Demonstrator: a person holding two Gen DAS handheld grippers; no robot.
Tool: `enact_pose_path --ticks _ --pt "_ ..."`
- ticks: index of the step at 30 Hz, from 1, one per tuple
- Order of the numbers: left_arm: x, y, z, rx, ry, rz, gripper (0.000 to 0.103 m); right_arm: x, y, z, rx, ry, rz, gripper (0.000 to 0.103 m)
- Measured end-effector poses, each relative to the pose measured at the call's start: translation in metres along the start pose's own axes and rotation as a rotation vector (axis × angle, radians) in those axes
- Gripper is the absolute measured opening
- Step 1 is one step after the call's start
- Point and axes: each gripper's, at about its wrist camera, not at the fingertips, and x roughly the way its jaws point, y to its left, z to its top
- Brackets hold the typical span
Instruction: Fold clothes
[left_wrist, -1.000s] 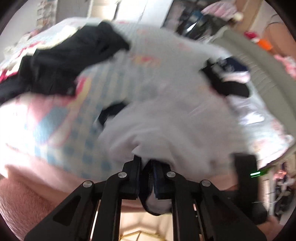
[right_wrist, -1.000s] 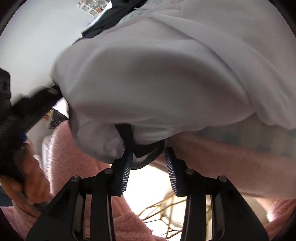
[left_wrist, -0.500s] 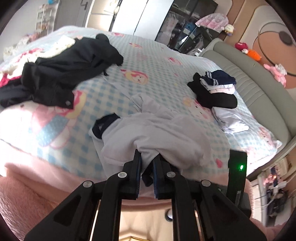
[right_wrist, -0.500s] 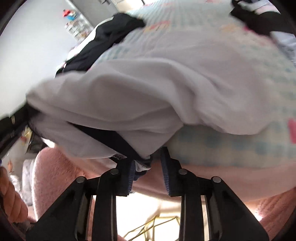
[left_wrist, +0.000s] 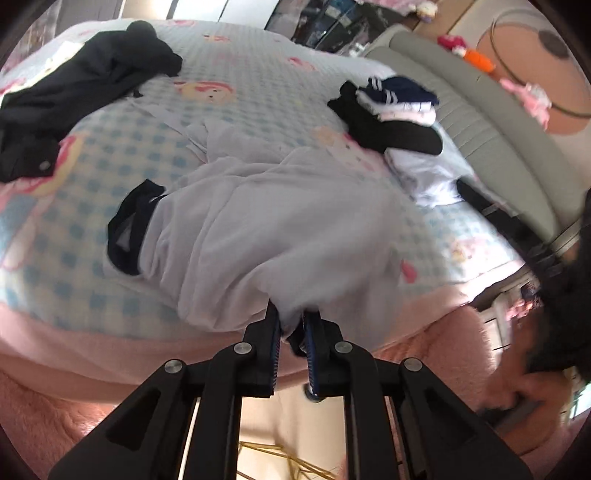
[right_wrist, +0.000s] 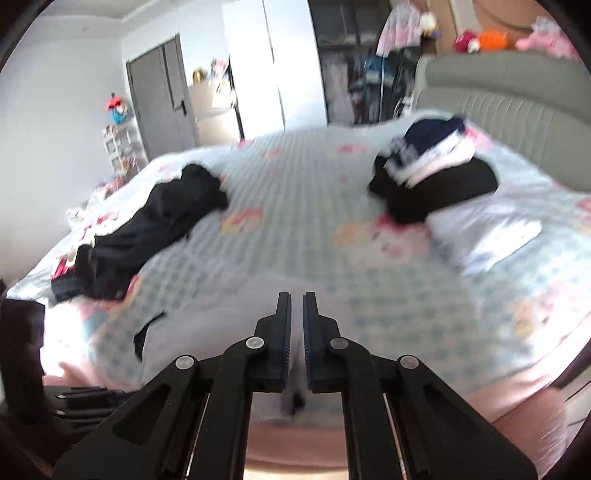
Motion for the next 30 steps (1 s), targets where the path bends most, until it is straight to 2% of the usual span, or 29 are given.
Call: enact_pose_path --ticks 3,7,10,12,15,16,17,18,21,22,24,25,26,28,30 --pt "0.0 -0.003 0.001 -0.004 -0.025 0.026 0.013 0.013 -0.012 0.01 0.01 0.064 0.035 0.005" --pt "-0.01 0.006 0.006 -0.052 -0.072 0.048 0.012 0.038 -0.023 -0.02 0.069 0.251 0.129 0.005" --pt "-0.024 0.018 0.009 -0.082 -0.11 0.046 0.012 0.057 -0.022 -0.045 0.138 0.379 0.272 0.006" --pt "-0.028 0.023 0.008 -0.093 -0.115 0.039 0.012 0.068 -0.012 -0.058 0.111 0.46 0.339 0.006" --pt "-0.025 0.027 0.005 -0.1 -0.092 0.045 0.013 0.078 0.004 -0.072 0.016 0.523 0.346 0.007" --pt "-0.025 0.028 0.003 -0.104 -0.093 0.045 0.013 0.082 0.005 -0.076 0.022 0.552 0.351 0.008" --pt "-0.025 0.029 0.002 -0.109 -0.095 0.042 0.013 0.086 0.006 -0.079 0.029 0.577 0.354 0.014" --pt "-0.026 0.031 0.001 -0.115 -0.1 0.042 0.013 0.088 0.005 -0.081 0.04 0.581 0.347 0.025" --pt "-0.03 0.035 0.002 -0.128 -0.12 0.064 0.013 0.085 0.005 -0.082 0.022 0.585 0.327 0.038" --pt "-0.031 0.036 0.003 -0.13 -0.123 0.07 0.013 0.084 0.005 -0.083 0.023 0.599 0.366 0.039" --pt "-0.031 0.038 0.004 -0.13 -0.124 0.075 0.013 0.082 0.005 -0.084 0.042 0.608 0.441 0.052" --pt "-0.03 0.038 0.004 -0.127 -0.12 0.072 0.013 0.081 0.005 -0.086 0.058 0.605 0.468 0.052" --pt "-0.027 0.037 0.003 -0.125 -0.114 0.066 0.013 0.083 0.004 -0.088 0.077 0.597 0.456 0.052" --pt "-0.022 0.035 0.002 -0.124 -0.1 0.06 0.013 0.093 0.006 -0.092 0.099 0.607 0.412 0.052" --pt "-0.018 0.032 0.0 -0.109 -0.093 0.082 0.013 0.104 0.009 -0.098 0.088 0.601 0.32 0.043"
